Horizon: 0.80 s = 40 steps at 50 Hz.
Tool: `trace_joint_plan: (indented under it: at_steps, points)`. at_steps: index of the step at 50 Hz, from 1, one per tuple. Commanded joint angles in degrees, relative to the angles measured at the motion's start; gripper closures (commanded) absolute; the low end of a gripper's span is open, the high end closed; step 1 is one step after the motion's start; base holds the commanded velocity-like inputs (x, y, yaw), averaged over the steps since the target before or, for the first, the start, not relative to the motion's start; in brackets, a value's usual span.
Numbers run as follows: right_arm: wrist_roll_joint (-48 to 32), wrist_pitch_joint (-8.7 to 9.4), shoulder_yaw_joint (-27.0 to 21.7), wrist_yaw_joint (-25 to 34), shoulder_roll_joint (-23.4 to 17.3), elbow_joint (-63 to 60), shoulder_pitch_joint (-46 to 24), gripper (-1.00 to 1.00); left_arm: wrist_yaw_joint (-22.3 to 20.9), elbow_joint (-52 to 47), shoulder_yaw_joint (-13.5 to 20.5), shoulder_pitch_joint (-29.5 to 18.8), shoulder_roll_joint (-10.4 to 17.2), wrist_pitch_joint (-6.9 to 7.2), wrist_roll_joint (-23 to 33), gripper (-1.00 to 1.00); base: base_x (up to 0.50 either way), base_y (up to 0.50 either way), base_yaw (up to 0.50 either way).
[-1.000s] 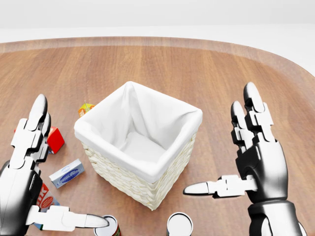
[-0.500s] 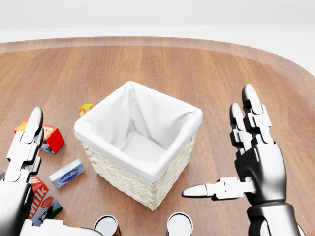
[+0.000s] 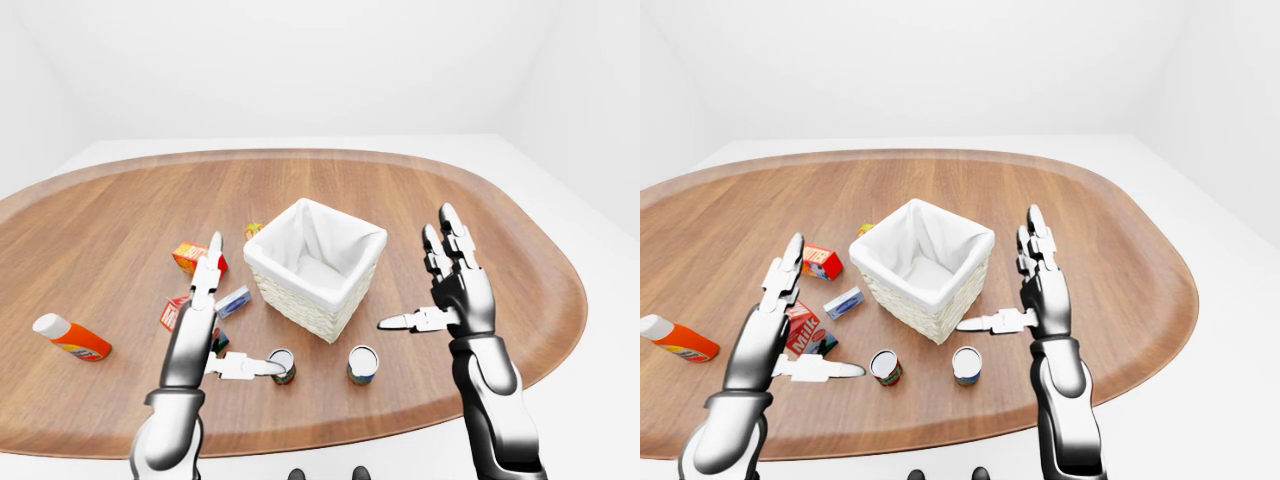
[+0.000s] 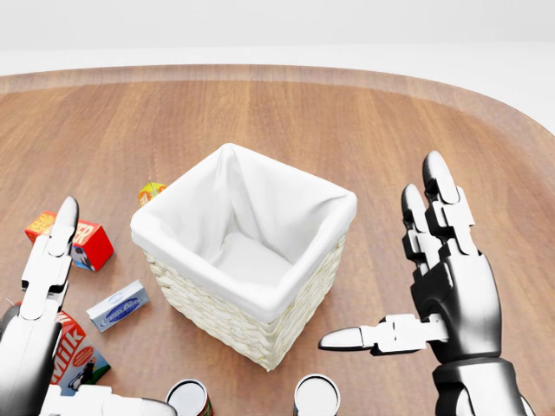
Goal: Pick up the tomato sauce, and put it in the basket.
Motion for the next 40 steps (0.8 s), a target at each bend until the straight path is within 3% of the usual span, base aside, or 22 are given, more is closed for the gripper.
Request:
trace_joint_plan:
  at_steps: [1,20,32,36,40]
  points:
    - [0.0,0.00,0.0,0.0,0.0,0.4,-0.1,-1.00,0.5,1.5,-0.4,0.3,0.1,0.00,2.2,-1.00,0.00,0.00,0.00]
    - [0.0,0.00,0.0,-0.1,0.0,-0.5,0.1,-1.00,0.9,2.5,-1.2,1.8,0.1,-0.71,3.5,-1.00,0.00,0.00,0.00]
    - [0.1,0.00,-0.1,-0.1,0.0,-0.7,0.0,-1.00,1.5,4.0,-1.9,2.4,0.3,-2.37,4.2,-1.00,0.00,0.00,0.00]
    - [0.1,0.00,-0.3,0.0,-0.1,-0.4,-0.2,-1.00,2.7,5.9,-2.3,2.4,0.4,-3.94,5.0,-1.00,0.00,0.00,0.00]
    - [0.2,0.00,-0.4,0.0,-0.1,-0.5,-0.3,-1.00,3.1,6.5,-2.8,2.5,0.6,-4.37,5.7,-1.00,0.00,0.00,0.00]
